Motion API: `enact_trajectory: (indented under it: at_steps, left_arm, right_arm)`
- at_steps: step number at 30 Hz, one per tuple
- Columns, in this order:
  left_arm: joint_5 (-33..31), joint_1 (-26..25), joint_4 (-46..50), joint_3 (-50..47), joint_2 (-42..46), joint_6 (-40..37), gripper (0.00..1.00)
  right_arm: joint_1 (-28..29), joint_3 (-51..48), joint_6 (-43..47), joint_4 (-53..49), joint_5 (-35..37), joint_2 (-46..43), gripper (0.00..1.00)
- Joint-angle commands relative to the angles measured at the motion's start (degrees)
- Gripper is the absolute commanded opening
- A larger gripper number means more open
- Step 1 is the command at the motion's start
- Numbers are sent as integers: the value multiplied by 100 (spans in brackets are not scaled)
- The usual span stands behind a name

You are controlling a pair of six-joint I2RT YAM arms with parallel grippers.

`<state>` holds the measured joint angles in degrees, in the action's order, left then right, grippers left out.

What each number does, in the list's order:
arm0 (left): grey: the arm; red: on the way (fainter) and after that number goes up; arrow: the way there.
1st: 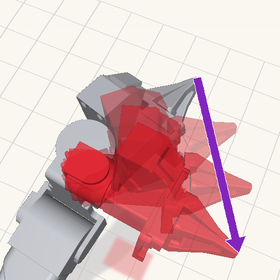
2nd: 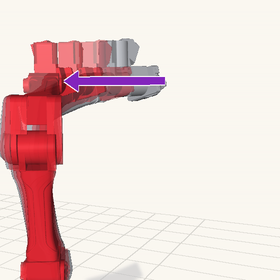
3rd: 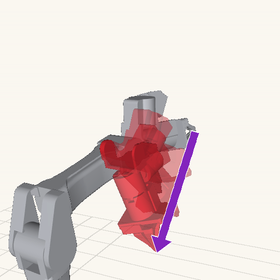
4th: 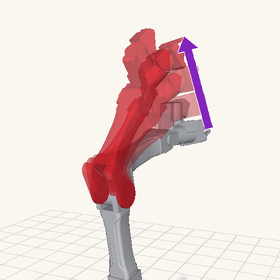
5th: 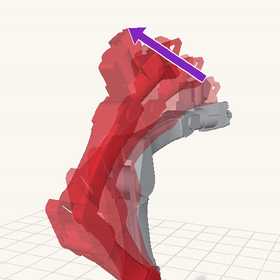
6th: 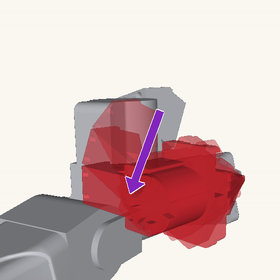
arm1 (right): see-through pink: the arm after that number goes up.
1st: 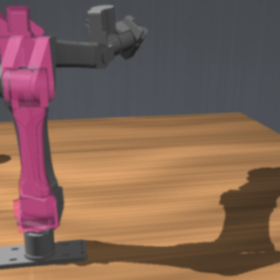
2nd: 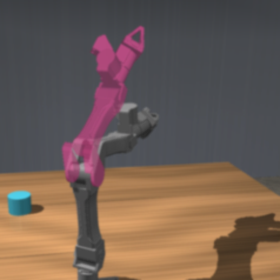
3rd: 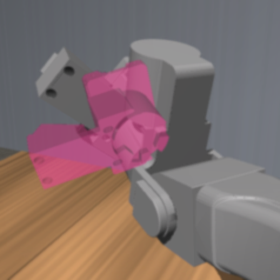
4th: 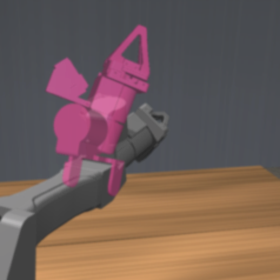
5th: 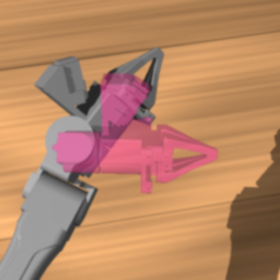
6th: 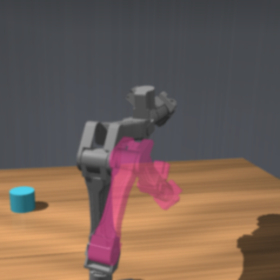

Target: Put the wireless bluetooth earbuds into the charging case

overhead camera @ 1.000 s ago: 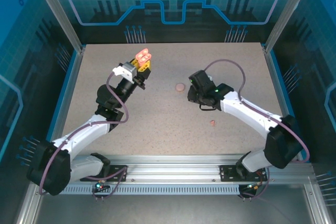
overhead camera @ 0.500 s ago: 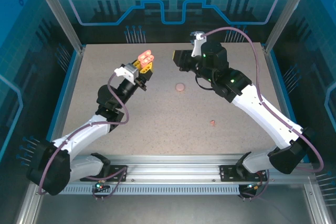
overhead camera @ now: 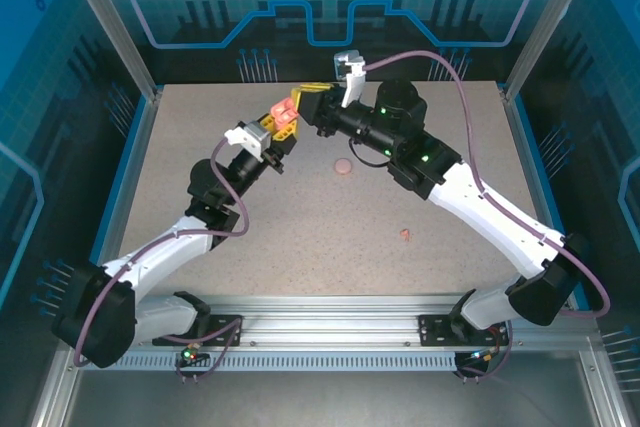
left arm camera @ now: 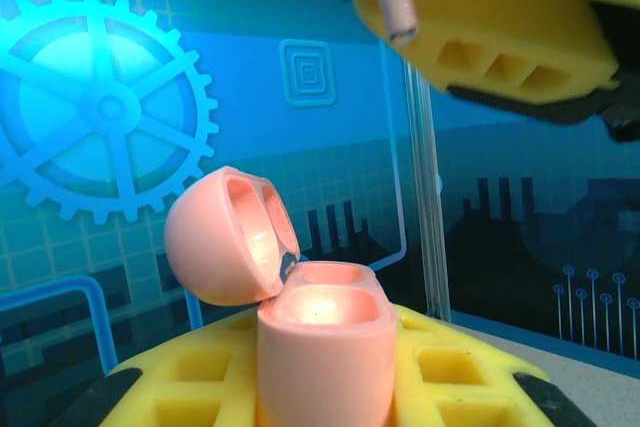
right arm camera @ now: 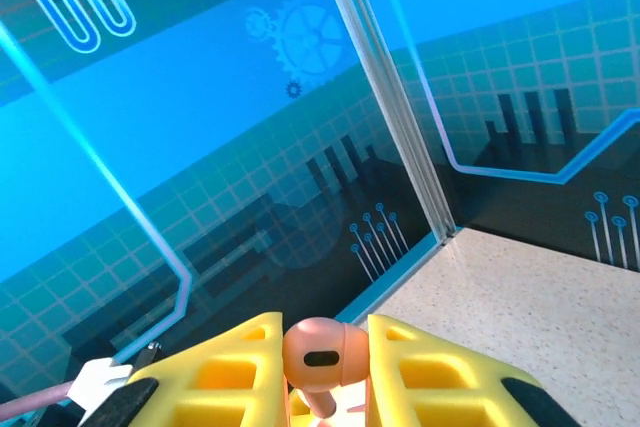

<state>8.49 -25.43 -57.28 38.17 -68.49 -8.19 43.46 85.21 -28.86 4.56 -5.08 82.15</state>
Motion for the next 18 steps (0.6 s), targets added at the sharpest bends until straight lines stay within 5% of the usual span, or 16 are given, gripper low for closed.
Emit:
enact_trajectory:
  at_steps: [1, 18]
  left_arm:
    - [285, -49, -116, 304, -6, -308, 0]
    - [429, -110, 90, 630, -51, -475, 0]
  right_arm:
    - [131, -258, 50, 781, -210, -79, 21]
    - [337, -702, 313, 1056, 31, -247, 20]
